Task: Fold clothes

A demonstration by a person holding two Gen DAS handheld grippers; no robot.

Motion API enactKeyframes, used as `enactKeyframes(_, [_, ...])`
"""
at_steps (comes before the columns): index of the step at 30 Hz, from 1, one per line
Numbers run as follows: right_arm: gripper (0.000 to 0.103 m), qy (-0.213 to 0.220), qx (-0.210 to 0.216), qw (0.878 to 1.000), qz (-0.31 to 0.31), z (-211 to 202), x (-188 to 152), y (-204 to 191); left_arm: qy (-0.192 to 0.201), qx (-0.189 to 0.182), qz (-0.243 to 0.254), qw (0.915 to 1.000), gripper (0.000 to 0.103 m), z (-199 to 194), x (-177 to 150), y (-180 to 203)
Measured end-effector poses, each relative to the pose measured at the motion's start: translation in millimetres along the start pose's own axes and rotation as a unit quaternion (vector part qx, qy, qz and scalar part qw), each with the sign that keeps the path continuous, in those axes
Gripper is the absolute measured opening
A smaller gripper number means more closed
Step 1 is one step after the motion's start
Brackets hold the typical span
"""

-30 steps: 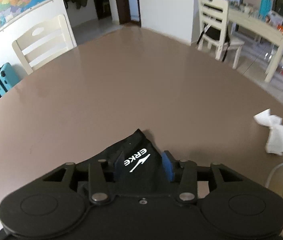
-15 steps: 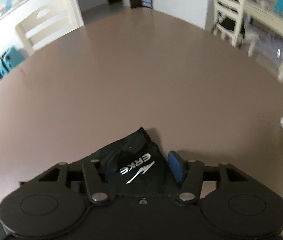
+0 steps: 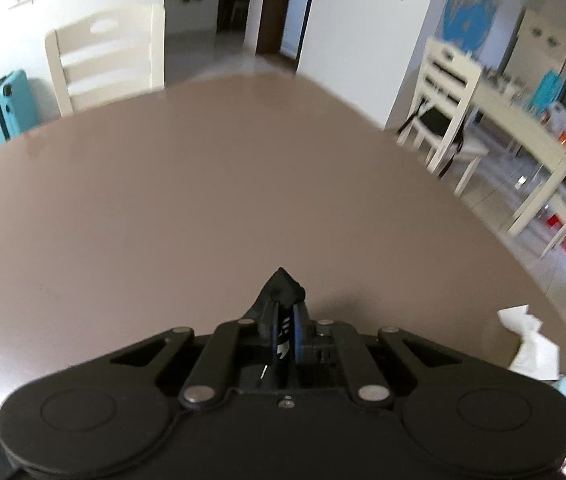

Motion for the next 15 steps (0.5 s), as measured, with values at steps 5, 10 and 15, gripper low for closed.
enactKeyframes(5, [0.01, -0.004, 0.054, 0.997, -0.047, -3, 9, -52, 0.039, -0.005, -0.022, 0.999, 0.008, -50, -2, -41])
enactKeyframes(10, [0.01, -0.019, 0.097, 0.99, -0.097, 0, 6, -104, 0.075, -0.005, -0.051, 0.9959, 0.008, -106, -16, -95])
enactKeyframes(15, [0.01, -0.048, 0.142, 0.975, -0.161, 8, -4, -161, 0.103, 0.01, -0.085, 0.9909, 0.008, -151, -41, -152])
Point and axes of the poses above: each gripper's, at about its wrist camera, not at the fingertips, and z roughly the way its jaws point, y to its right, x to its top, the point moved 3 cm from there along z, roughly the way its jaws point, and after that the axes turned 4 degrees about x, right-handed, at the moved point
